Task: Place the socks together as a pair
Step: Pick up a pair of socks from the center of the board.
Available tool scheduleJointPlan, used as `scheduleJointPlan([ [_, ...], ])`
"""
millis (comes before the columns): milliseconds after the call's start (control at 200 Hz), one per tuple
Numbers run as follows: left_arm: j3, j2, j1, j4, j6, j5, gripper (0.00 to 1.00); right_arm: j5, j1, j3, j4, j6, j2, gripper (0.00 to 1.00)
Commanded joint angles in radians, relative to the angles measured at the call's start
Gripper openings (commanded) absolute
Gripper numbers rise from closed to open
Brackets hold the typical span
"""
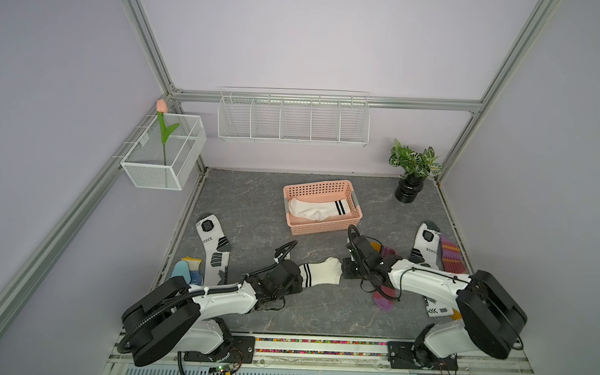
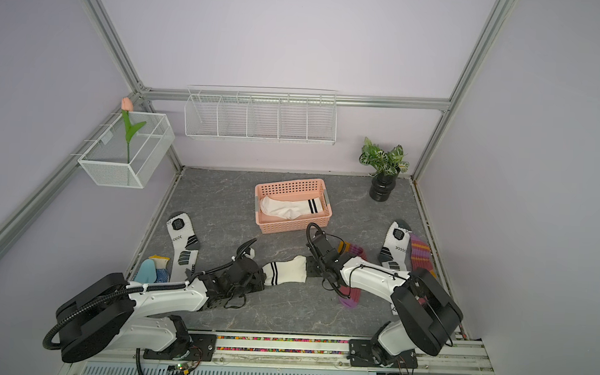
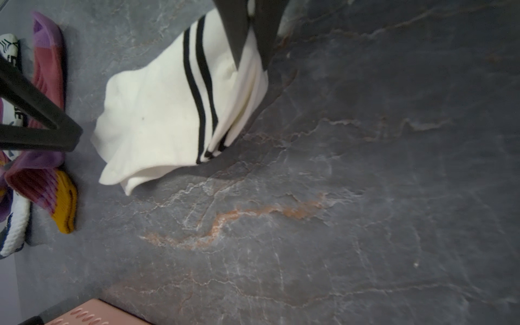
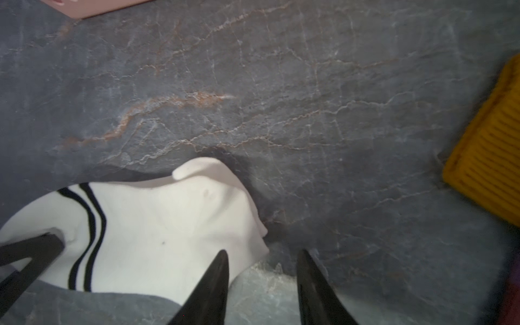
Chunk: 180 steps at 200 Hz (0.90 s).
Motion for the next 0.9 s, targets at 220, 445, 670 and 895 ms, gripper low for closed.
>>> scheduleJointPlan([
  [220, 0.187, -0.082, 0.004, -0.193, 0.038, 0.017, 0.00, -0.050, -0.005, -0.109, 0.080, 0.254, -0.166, 0.69],
  [445, 0.350, -0.084, 0.004, -0.298, 0.118, 0.064, 0.00, 0.036, -0.005, -0.120, 0.023, 0.224, -0.269, 0.70],
  [670, 0.545, -0.047, 0.005, -0.406, 0.197, 0.167, 0.00, 0.140, -0.004, -0.101, -0.084, 0.134, -0.389, 0.70],
  [895, 0.729, 0.043, 0.032, -0.535, 0.233, 0.302, 0.00, 0.160, -0.006, -0.096, -0.111, 0.069, -0.482, 0.72],
])
